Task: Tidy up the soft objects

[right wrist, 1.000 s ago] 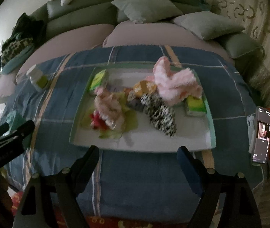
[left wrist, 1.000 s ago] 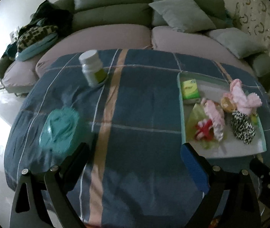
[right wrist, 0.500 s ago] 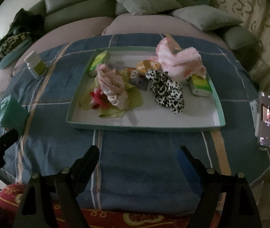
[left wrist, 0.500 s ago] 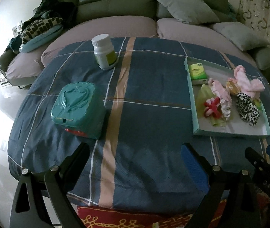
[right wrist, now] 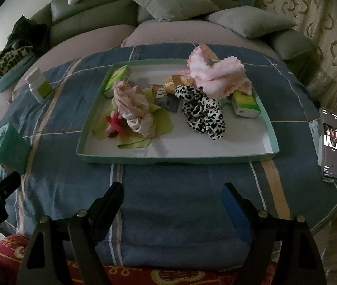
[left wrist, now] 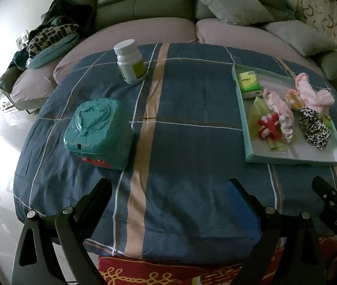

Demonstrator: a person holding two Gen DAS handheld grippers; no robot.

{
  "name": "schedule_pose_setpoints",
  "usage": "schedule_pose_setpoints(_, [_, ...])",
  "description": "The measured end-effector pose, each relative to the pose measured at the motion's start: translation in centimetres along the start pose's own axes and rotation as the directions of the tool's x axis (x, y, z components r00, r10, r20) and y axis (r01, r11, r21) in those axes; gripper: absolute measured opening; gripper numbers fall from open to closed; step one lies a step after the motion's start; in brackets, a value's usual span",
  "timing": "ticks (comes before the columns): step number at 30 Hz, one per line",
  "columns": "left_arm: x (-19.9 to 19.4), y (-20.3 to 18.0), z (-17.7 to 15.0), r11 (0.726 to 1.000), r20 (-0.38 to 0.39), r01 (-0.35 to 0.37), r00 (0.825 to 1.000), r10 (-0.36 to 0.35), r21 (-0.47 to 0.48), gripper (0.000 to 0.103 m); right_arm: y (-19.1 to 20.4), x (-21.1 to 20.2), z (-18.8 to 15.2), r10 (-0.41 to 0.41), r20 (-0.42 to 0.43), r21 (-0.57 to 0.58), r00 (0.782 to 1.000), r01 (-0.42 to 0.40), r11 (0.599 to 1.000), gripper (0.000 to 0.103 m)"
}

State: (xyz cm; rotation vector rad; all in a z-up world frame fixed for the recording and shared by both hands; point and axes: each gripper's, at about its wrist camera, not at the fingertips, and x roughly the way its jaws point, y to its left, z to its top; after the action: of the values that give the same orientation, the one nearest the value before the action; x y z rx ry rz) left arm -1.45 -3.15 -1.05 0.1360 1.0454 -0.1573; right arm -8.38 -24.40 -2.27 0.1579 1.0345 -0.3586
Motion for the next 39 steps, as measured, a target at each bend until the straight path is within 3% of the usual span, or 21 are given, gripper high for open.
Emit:
schedule_pose_setpoints(18, [-0.3, -1.4, -0.4, 0.996, 0.018, -0.048, 0.999, 0.047, 0.076, 0.096, 0.1, -0.1, -0.2, -0.017, 0.011, -0.005, 1.000, 0.017, 1.000, 0.086])
schedule_pose_setpoints(39, [-0.2, -1.2, -0.5, 0.997, 0.006, -0.039, 0.999, 0.039, 0.065, 0.096, 0.2, -0.2, -0.3, -0.025, 0.013, -0.007, 1.000, 0.025, 1.000, 0.086])
